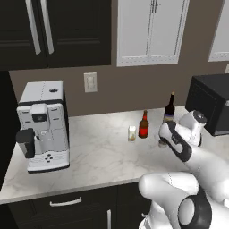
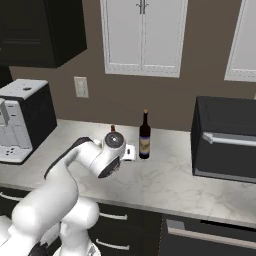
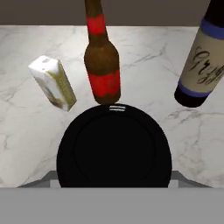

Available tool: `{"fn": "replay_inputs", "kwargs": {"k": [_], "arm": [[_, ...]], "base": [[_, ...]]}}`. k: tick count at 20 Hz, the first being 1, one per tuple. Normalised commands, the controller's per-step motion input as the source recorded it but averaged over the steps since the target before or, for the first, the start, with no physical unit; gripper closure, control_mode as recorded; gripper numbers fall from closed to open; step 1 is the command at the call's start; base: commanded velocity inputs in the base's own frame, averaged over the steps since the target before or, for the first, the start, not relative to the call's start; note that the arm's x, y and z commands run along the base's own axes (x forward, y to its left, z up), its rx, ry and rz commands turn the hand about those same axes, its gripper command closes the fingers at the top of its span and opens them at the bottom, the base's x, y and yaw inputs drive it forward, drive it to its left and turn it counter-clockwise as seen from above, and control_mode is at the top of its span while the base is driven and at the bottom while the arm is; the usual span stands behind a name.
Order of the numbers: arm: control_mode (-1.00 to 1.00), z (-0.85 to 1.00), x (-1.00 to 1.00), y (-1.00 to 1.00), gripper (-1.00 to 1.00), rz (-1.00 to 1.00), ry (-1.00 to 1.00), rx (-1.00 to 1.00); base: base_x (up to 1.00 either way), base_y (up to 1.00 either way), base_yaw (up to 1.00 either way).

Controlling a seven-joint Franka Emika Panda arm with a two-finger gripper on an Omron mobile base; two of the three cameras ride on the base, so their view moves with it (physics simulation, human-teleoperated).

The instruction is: Move the drinks to the dining counter.

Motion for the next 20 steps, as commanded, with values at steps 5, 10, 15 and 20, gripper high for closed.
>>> {"fn": "replay_inputs", "kwargs": {"k": [5,10,15,20], "arm": [[-1.00,0.93,-0.69,0.00,1.00,0.14,-0.29,0.00],[-1.00,0.58,-0.63,0.05,1.00,0.08,-0.21,0.00],[-1.00,0.49,-0.53,0.05,1.00,0.02,-0.16,-0.01],[-1.00,0.12,-0.12,0.12,1.00,0.00,-0.01,-0.01]], "base": [[0.00,0.00,0.00],[0.00,0.00,0.00],[0.00,0.00,0.00],[0.00,0.00,0.00]]}}
